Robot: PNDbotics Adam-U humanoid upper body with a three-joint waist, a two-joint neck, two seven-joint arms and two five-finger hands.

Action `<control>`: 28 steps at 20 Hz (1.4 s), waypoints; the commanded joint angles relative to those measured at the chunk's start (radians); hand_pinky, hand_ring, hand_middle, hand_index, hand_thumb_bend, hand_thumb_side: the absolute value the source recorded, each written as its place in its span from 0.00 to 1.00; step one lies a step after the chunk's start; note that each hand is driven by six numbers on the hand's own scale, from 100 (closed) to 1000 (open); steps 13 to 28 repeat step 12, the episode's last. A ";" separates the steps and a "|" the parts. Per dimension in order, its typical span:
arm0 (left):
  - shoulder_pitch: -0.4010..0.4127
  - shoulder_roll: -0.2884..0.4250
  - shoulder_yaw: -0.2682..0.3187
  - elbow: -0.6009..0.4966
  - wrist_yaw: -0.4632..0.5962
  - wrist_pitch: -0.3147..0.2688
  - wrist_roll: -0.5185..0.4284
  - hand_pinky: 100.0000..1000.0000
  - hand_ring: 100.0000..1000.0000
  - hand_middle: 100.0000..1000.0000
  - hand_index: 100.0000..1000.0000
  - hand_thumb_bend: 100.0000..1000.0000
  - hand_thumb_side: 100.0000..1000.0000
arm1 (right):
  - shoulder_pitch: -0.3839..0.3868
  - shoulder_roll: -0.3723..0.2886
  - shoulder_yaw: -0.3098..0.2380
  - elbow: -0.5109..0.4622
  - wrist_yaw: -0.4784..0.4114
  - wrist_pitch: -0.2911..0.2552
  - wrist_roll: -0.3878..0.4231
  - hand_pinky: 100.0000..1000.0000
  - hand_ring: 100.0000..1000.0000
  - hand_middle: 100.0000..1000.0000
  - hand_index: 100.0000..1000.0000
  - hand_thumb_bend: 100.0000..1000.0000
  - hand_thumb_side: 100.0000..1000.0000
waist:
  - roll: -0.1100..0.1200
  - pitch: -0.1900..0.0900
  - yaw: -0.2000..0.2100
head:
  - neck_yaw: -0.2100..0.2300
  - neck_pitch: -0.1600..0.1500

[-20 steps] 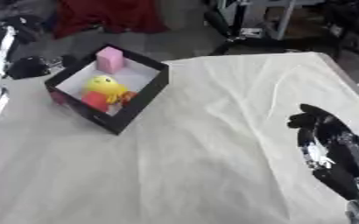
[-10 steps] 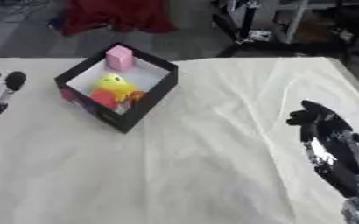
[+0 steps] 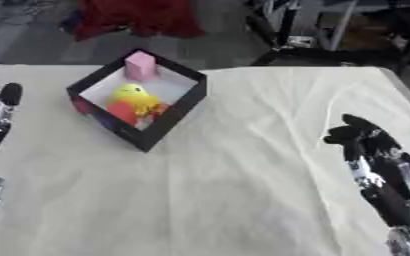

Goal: Pick up objects on the table and place them in the box.

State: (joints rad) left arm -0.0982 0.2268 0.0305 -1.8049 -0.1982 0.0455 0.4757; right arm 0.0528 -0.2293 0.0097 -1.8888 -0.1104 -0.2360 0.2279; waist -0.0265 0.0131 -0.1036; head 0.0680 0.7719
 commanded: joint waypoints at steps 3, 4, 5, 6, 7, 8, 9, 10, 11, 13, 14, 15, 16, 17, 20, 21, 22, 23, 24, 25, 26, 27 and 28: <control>-0.006 0.004 -0.010 -0.004 0.018 -0.001 0.001 0.56 0.48 0.51 0.76 0.84 0.61 | -0.009 -0.001 0.003 -0.014 -0.003 0.008 -0.006 0.86 0.68 0.64 0.84 0.00 0.47 | -0.011 -0.016 -0.002 | -0.018 -0.002; -0.004 0.004 -0.013 -0.004 0.019 -0.002 -0.002 0.56 0.48 0.51 0.76 0.84 0.61 | -0.008 -0.001 0.002 -0.014 -0.002 0.007 -0.007 0.86 0.68 0.64 0.84 0.00 0.47 | -0.010 -0.016 -0.003 | -0.022 -0.002; -0.003 0.002 -0.014 -0.003 0.021 0.000 -0.003 0.56 0.48 0.51 0.75 0.84 0.61 | -0.008 0.001 -0.001 -0.011 -0.001 0.009 -0.012 0.86 0.68 0.63 0.84 0.00 0.47 | -0.010 -0.015 -0.002 | -0.027 -0.002; -0.003 0.001 -0.014 -0.001 0.023 0.002 -0.003 0.56 0.48 0.51 0.75 0.84 0.61 | -0.008 0.004 -0.003 -0.008 0.001 0.012 -0.019 0.86 0.68 0.63 0.84 0.00 0.46 | -0.010 -0.014 -0.001 | -0.031 -0.002; -0.004 0.000 -0.015 0.000 0.025 0.003 -0.003 0.56 0.48 0.51 0.75 0.84 0.61 | -0.008 0.005 -0.002 -0.007 0.003 0.012 -0.023 0.86 0.68 0.63 0.84 0.00 0.46 | -0.010 -0.014 -0.002 | -0.034 -0.002; -0.004 0.000 -0.017 -0.001 0.025 0.003 -0.003 0.56 0.48 0.51 0.75 0.84 0.61 | -0.007 0.004 0.000 -0.008 0.005 0.012 -0.023 0.86 0.68 0.63 0.84 0.00 0.46 | -0.010 -0.014 -0.003 | -0.036 -0.002; -0.003 0.001 -0.019 -0.002 0.025 0.002 -0.005 0.56 0.48 0.51 0.76 0.84 0.61 | -0.006 0.003 0.002 -0.009 0.006 0.010 -0.022 0.86 0.68 0.63 0.84 0.00 0.46 | -0.010 -0.015 -0.005 | -0.037 -0.002; -0.002 0.001 -0.020 -0.003 0.025 0.000 -0.009 0.56 0.48 0.51 0.75 0.84 0.61 | -0.006 0.002 0.002 -0.010 0.006 0.010 -0.023 0.86 0.68 0.63 0.84 0.00 0.47 | -0.010 -0.015 -0.006 | -0.037 -0.002; 0.000 -0.001 -0.020 -0.001 0.027 0.002 -0.010 0.56 0.48 0.51 0.75 0.84 0.61 | -0.007 0.004 -0.001 -0.008 0.006 0.012 -0.028 0.86 0.67 0.63 0.83 0.00 0.46 | -0.010 -0.014 -0.005 | -0.037 -0.002; 0.000 -0.002 -0.021 0.000 0.029 0.004 -0.009 0.56 0.48 0.51 0.75 0.84 0.61 | -0.008 0.006 -0.003 -0.006 0.007 0.015 -0.034 0.86 0.67 0.62 0.83 0.00 0.46 | -0.009 -0.014 -0.004 | -0.037 -0.002; 0.000 -0.002 -0.021 0.000 0.029 0.004 -0.009 0.56 0.48 0.51 0.75 0.84 0.61 | -0.008 0.006 -0.003 -0.006 0.007 0.015 -0.034 0.86 0.67 0.62 0.83 0.00 0.46 | -0.009 -0.014 -0.004 | -0.037 -0.002; 0.000 -0.002 -0.021 0.000 0.029 0.004 -0.009 0.56 0.48 0.51 0.75 0.84 0.61 | -0.008 0.006 -0.003 -0.006 0.007 0.015 -0.034 0.86 0.67 0.62 0.83 0.00 0.46 | -0.009 -0.014 -0.004 | -0.037 -0.002; 0.000 -0.002 -0.021 0.000 0.029 0.004 -0.009 0.56 0.48 0.51 0.75 0.84 0.61 | -0.008 0.006 -0.003 -0.006 0.007 0.015 -0.034 0.86 0.67 0.62 0.83 0.00 0.46 | -0.009 -0.014 -0.004 | -0.037 -0.002; 0.000 -0.002 -0.021 0.000 0.029 0.004 -0.009 0.56 0.48 0.51 0.75 0.84 0.61 | -0.008 0.006 -0.003 -0.006 0.007 0.015 -0.034 0.86 0.67 0.62 0.83 0.00 0.46 | -0.009 -0.014 -0.004 | -0.037 -0.002; 0.000 -0.002 -0.021 0.000 0.029 0.004 -0.009 0.56 0.48 0.51 0.75 0.84 0.61 | -0.008 0.006 -0.003 -0.006 0.007 0.015 -0.034 0.86 0.67 0.62 0.83 0.00 0.46 | -0.009 -0.014 -0.004 | -0.037 -0.002; 0.000 -0.002 -0.021 0.000 0.029 0.004 -0.009 0.56 0.48 0.51 0.75 0.84 0.61 | -0.008 0.006 -0.003 -0.006 0.007 0.015 -0.034 0.86 0.67 0.62 0.83 0.00 0.46 | -0.009 -0.014 -0.004 | -0.037 -0.002; 0.000 -0.002 -0.021 0.000 0.029 0.004 -0.009 0.56 0.48 0.51 0.75 0.84 0.61 | -0.008 0.006 -0.003 -0.006 0.007 0.015 -0.034 0.86 0.67 0.62 0.83 0.00 0.46 | -0.009 -0.014 -0.004 | -0.037 -0.002; 0.000 -0.002 -0.021 0.000 0.029 0.004 -0.009 0.56 0.48 0.51 0.75 0.84 0.61 | -0.008 0.006 -0.003 -0.006 0.007 0.015 -0.034 0.86 0.67 0.62 0.83 0.00 0.46 | -0.009 -0.014 -0.004 | -0.037 -0.002; 0.000 -0.002 -0.021 0.000 0.029 0.004 -0.009 0.56 0.48 0.51 0.75 0.84 0.61 | -0.008 0.006 -0.003 -0.006 0.007 0.015 -0.034 0.86 0.67 0.62 0.83 0.00 0.46 | -0.009 -0.014 -0.004 | -0.037 -0.002; 0.000 -0.002 -0.021 0.000 0.029 0.004 -0.009 0.56 0.48 0.51 0.75 0.84 0.61 | -0.008 0.006 -0.003 -0.006 0.007 0.015 -0.034 0.86 0.67 0.62 0.83 0.00 0.46 | -0.009 -0.014 -0.004 | -0.037 -0.002; 0.000 -0.002 -0.021 0.000 0.029 0.004 -0.009 0.56 0.48 0.51 0.75 0.84 0.61 | -0.008 0.006 -0.003 -0.006 0.007 0.015 -0.034 0.86 0.67 0.62 0.83 0.00 0.46 | -0.009 -0.014 -0.004 | -0.037 -0.002; 0.000 -0.002 -0.021 0.000 0.029 0.004 -0.009 0.56 0.48 0.51 0.75 0.84 0.61 | -0.008 0.006 -0.003 -0.006 0.007 0.015 -0.034 0.86 0.67 0.62 0.83 0.00 0.46 | -0.009 -0.014 -0.004 | -0.037 -0.002; 0.000 -0.002 -0.021 0.000 0.029 0.004 -0.009 0.56 0.48 0.51 0.75 0.84 0.61 | -0.008 0.006 -0.003 -0.006 0.007 0.015 -0.034 0.86 0.67 0.62 0.83 0.00 0.46 | -0.009 -0.014 -0.004 | -0.037 -0.002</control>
